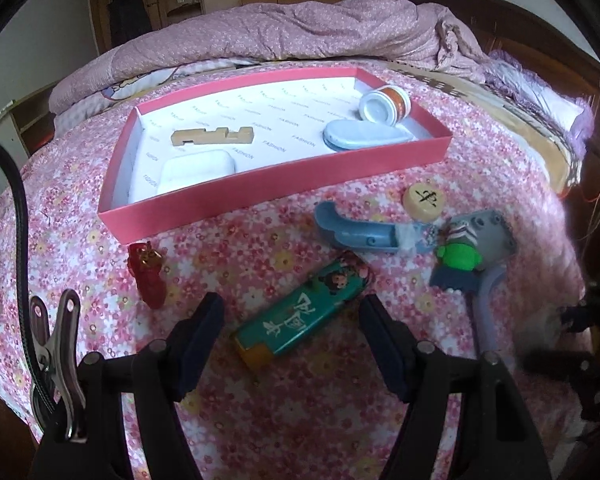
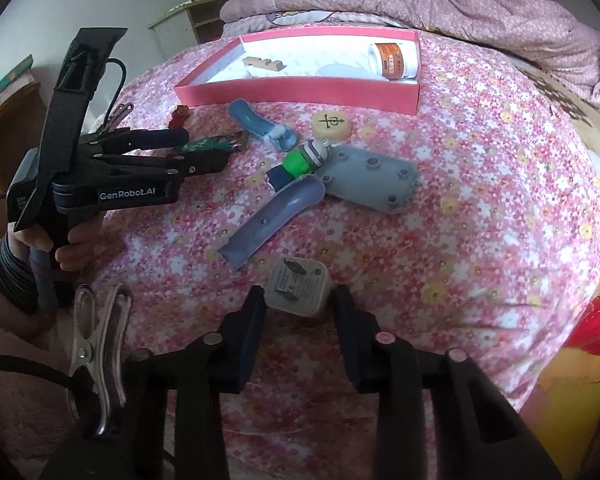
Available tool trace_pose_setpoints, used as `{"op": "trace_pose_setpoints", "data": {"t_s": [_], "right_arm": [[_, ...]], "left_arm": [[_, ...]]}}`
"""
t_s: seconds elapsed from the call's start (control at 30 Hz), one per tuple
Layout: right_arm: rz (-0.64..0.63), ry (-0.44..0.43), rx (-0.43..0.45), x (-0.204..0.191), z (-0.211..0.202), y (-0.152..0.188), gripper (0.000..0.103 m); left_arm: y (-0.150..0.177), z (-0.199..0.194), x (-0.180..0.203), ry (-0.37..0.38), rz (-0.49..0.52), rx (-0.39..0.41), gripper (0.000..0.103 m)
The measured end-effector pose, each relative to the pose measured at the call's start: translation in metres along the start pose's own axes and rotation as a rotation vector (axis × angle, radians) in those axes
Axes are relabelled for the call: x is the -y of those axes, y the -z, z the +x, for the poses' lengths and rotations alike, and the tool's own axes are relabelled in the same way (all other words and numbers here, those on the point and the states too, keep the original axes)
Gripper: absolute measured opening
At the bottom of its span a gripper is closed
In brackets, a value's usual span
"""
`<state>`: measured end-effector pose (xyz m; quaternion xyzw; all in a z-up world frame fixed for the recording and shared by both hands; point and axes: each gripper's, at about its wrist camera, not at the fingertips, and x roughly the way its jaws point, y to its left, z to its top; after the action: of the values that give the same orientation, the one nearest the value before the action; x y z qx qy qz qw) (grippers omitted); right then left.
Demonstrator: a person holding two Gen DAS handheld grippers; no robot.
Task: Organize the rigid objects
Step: 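Move both grippers back toward the remaining items on the bedspread, then grasp the teal cartoon tube with left while right grasps the white plug adapter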
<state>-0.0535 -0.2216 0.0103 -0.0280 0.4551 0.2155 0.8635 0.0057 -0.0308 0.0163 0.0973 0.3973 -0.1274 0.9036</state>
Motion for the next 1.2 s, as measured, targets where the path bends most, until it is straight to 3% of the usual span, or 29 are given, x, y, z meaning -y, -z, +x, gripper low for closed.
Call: {"op": "trace_pose_setpoints", "data": {"t_s": [0.4,0.67,0.77,0.97,1.2], "right_arm": [[-0.009,0.070,0.086,0.002,0.003,-0.017,0.027],[0.008,0.077,0.106,0.006,0.008,-0.016,0.027],[0.016,0.069,0.103,0.008,0.009,-0.015,0.027],[0.024,0.058,0.107,0.010,0.010,-0.013,0.027],[0.020,0.063,0.121,0.009,0.010,-0.011,0.027]], "left_arm": [[0.014,-0.010,-0.022,-0.073,-0.020,-0.012,0.077],[0.016,-0.012,-0.050,-0.214,-0.095,0.000,0.078],[0.017,-0.015,-0.055,-0.164,-0.109,-0.005,0.077],[0.012,-0.019,-0.043,0.025,-0.167,-0.016,0.083],[0.000,-0.003,-0.009,0.006,-0.133,-0.019,0.090]]}}
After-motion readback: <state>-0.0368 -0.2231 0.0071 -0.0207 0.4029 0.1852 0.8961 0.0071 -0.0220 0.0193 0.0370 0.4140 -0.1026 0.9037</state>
